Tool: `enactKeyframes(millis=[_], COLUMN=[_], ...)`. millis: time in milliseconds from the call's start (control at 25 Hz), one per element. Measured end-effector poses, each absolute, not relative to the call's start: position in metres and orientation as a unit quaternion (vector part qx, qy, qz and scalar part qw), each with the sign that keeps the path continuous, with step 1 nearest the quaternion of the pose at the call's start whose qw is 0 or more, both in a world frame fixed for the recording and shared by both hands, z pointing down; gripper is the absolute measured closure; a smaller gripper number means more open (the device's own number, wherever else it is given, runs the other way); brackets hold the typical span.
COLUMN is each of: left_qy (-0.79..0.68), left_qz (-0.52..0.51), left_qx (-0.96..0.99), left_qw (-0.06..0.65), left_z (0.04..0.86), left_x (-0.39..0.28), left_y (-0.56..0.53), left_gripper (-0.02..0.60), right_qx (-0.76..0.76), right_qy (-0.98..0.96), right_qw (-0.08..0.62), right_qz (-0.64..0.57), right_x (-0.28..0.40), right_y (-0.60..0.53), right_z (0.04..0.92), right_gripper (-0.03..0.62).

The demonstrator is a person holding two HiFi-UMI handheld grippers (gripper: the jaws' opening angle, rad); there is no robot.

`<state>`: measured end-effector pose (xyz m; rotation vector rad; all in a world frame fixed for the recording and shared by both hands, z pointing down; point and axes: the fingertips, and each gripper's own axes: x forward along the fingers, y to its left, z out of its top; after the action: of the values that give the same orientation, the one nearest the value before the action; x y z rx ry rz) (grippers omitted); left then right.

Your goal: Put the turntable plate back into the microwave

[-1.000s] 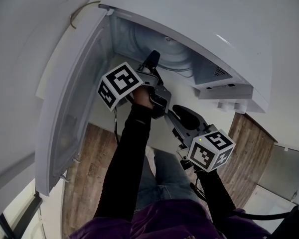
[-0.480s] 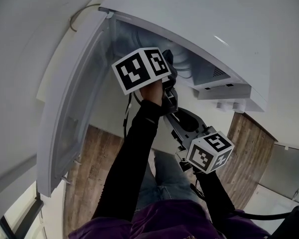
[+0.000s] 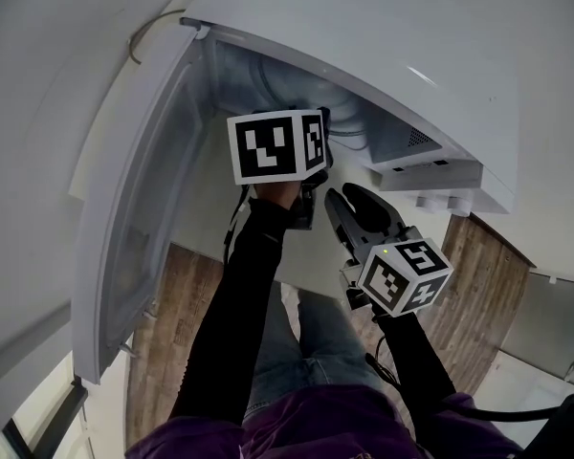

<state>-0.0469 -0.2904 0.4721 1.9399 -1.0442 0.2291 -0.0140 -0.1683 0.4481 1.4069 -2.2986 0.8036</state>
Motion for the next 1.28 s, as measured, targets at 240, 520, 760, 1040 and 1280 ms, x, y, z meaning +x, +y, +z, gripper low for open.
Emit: enactKeyframes(millis=[240, 520, 760, 1040, 1280], left_qy=[-0.411, -0.404, -0.389, -0.371, -0.316], left_qz=[0.107, 0.110, 0.124, 0.136, 0.161], left_qx=[0.786, 0.792, 0.802, 0.793, 0.807], left_qw=[0.448, 0.443, 0.436, 0.464, 0.472], left_z=[0.473, 0.473, 0.473, 0.474, 0.473], left_x=[-0.054, -0.052, -0.051, -0.052, -0.047], left_y=[-0.293, -0.292, -0.291, -0.287, -0.274], left_gripper=[0.396, 0.393, 0.383, 0.374, 0.371], right_qx=[0.544, 0.555, 0.578, 0.587, 0.609], right_qy=[-0.776, -0.763, -0.744, -0.738, -0.720], right_qw=[0.152, 0.145, 0.120, 0.091, 0.078], right_qz=[0.281, 0.299, 0.313, 0.320, 0.324], right_x=[-0.012, -0.021, -0.018, -0.016, -0.008], right_y=[-0.218, -0.249, -0.253, -0.255, -0.255], right_z=[0.459, 0.467, 0.468, 0.466, 0.468], right_gripper=[0.484, 0.511, 0.537, 0.537, 0.537])
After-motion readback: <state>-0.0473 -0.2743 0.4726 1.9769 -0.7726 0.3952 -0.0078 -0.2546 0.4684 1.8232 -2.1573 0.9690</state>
